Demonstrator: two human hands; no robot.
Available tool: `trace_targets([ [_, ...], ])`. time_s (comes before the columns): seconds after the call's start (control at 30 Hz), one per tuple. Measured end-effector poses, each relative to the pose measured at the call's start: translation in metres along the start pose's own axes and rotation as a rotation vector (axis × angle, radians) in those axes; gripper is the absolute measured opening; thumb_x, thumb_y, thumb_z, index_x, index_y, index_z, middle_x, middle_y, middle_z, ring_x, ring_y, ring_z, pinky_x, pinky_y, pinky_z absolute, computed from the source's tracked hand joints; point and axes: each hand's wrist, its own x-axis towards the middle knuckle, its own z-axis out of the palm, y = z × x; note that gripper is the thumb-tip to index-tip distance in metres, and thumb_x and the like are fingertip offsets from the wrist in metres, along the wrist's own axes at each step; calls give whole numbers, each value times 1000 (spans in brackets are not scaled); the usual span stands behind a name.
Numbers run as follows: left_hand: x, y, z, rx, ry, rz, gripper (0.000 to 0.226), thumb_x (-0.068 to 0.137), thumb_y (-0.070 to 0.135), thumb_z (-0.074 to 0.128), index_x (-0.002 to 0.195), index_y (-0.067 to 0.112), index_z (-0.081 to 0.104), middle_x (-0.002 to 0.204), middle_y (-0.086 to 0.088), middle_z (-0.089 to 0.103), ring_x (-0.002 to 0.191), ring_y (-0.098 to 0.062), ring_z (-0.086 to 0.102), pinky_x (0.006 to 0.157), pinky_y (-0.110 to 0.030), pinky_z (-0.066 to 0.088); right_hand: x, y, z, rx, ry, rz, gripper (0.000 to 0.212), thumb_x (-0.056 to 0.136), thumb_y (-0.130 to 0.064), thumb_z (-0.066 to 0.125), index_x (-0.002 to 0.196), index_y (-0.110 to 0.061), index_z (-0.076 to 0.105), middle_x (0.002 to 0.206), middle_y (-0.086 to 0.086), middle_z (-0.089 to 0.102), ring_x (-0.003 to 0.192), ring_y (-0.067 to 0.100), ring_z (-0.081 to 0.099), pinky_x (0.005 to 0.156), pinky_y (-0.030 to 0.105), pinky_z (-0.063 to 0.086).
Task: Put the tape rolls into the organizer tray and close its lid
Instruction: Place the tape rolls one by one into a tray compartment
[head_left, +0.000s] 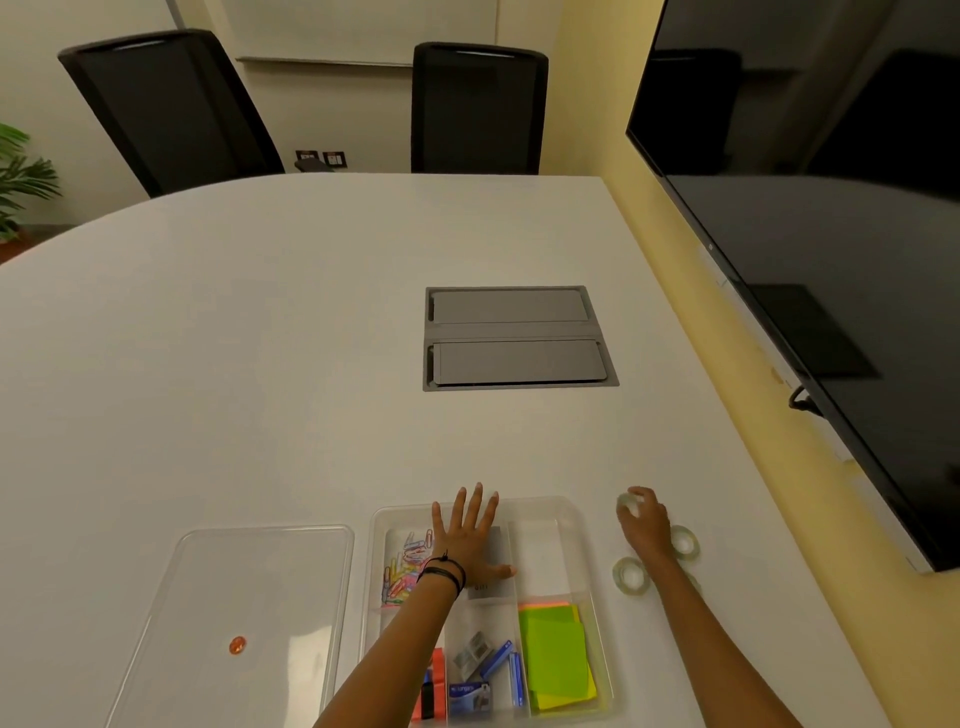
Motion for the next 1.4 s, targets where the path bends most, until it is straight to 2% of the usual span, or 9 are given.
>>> trace_targets([
  [0.3,2,-2,8,-21,71,23,104,76,72,44,146,22,-14,153,-6,-23,141,-29,-19,108,-52,-16,-28,-55,15,429,-335,15,4,90,-20,54,92,-22,56,91,9,59,76,20,63,58,23,54],
  [0.47,7,-5,13,-3,111,35,107,62,78,20,145,23,-17,154,-8,-20,141,-32,-16,108,-47,-20,-45,-51,41,96,-505,-163,15,86,-23,59,100,-17,56,93,8,59,84,22,60,63,23,50],
  [0.53,6,-7,12,5,185,25,107,59,78,16,144,24,-20,155,-12,6,141,-36,3,109,-48,-20,-49,-41,53,-103,-526,-267,24,83,-23,63,104,-15,55,94,4,57,87,19,56,70,25,46],
  [0.63,20,-12,26,-100,75,-29,105,65,74,27,148,18,-6,143,-10,43,137,-33,17,112,-47,-11,-53,-26,67,-328,-505,-391,33,81,-19,63,111,-13,52,109,7,56,101,22,53,84,30,43],
  [0.77,25,-14,34,-61,201,31,100,69,71,30,148,18,-2,156,-8,-13,142,-28,-15,110,-48,-4,-59,-20,79,-459,-443,-428,38,81,-14,61,117,-13,48,123,10,52,111,26,51,90,33,45],
  [1.1,23,-13,33,-41,267,25,98,70,68,30,148,19,-4,155,-8,-16,142,-28,-16,110,-47,-2,-61,-19,92,-496,-417,-490,38,85,-9,55,123,-13,47,131,8,48,120,23,47,95,30,43],
  [1.2,21,-14,32,-95,254,-18,99,69,68,31,147,19,-3,156,-9,7,142,-27,-14,110,-47,-4,-60,-22,83,-366,-380,-485,31,86,-9,54,117,-11,53,127,7,53,116,22,50,93,24,39],
  [1.3,16,-10,25,-170,230,-58,100,68,67,32,147,19,-5,136,-8,52,140,-30,16,110,-46,-1,-57,-26,63,-118,-260,-475,21,85,-2,54,100,-15,61,108,6,63,100,23,60,87,29,50],
  [1.4,13,-8,24,-161,245,-19,97,70,66,33,147,21,-5,140,-9,42,143,-29,6,109,-46,-1,-55,-23,35,4,-135,-444,22,86,3,51,89,-16,62,96,4,64,85,21,62,68,7,48],
])
